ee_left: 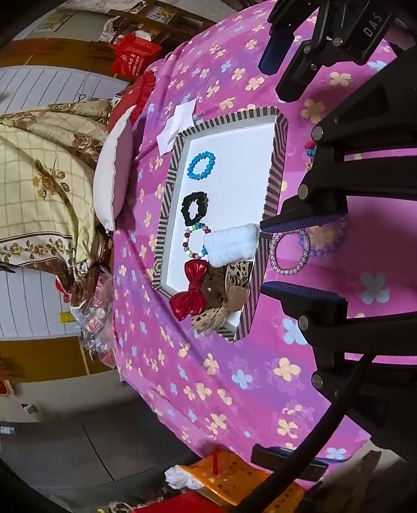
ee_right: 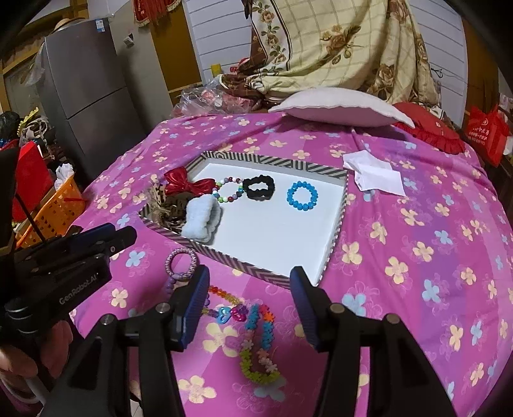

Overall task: Organize jewelry
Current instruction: 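Open both grippers and return them to the remaining bracelet pile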

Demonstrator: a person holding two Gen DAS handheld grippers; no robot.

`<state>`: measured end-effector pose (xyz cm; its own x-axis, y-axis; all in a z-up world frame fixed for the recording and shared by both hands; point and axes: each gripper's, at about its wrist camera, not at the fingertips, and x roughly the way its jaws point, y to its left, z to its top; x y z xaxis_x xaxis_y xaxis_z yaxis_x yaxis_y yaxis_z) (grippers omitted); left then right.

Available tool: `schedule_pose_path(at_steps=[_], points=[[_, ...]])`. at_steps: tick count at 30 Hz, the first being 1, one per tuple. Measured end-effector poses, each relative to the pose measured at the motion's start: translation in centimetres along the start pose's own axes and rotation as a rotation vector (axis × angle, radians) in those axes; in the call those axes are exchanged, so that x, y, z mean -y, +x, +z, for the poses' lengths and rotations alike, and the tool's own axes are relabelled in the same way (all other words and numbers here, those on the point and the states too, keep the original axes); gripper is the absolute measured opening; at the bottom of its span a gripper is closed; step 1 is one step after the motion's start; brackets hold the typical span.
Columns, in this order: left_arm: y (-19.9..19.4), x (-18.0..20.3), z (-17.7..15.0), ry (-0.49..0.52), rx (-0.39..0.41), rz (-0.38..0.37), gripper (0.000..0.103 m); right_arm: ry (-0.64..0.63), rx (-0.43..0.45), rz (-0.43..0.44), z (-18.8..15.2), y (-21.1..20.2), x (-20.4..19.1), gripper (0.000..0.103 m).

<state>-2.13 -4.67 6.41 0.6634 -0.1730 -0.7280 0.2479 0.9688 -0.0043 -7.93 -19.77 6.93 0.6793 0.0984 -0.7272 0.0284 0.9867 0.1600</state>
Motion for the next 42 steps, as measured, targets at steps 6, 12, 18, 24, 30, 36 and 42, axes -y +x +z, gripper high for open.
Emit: schedule_pose_path(at_steps=[6,12,18,24,30,36,42], points=[[-1.2,-0.1,-0.1,0.001,0.009,-0.002,0.052,-0.008,0.0,0.01,-0.4,-1.1,-0.7,0.058],[-1.5,0.0,-0.4,0.0,0.007,-0.013,0.052,-0.031,-0.012,0.005,-0.9,-1.5,-1.0,0.059],[-1.3,0.1,-0.7,0.005,-0.011,-0.016,0.052,-0.049,-0.011,0.008,-1.3,-1.9,-1.3,0.059],[-1.0,-0.3,-0.7,-0.003,-0.022,-0.025,0.052,-0.044,-0.031,-0.012,-2.2,-1.7,-0.1,0.06],[0.4,-1.2,-0.8,-0.029,-0.072,-0.044,0.052,-0.014,-0.073,-0.035,-4.1,-0.7,2.5,0.06],[2.5,-2.3,-1.5,-0.083,-0.143,-0.074,0.052,-0.014,-0.138,-0.027,-5.9,1.6,3.5,0.059],[4.3,-2.4,-2.3,-0.106,-0.204,-0.117,0.052,-0.033,-0.176,-0.009,-6.6,4.0,3.2,0.049]])
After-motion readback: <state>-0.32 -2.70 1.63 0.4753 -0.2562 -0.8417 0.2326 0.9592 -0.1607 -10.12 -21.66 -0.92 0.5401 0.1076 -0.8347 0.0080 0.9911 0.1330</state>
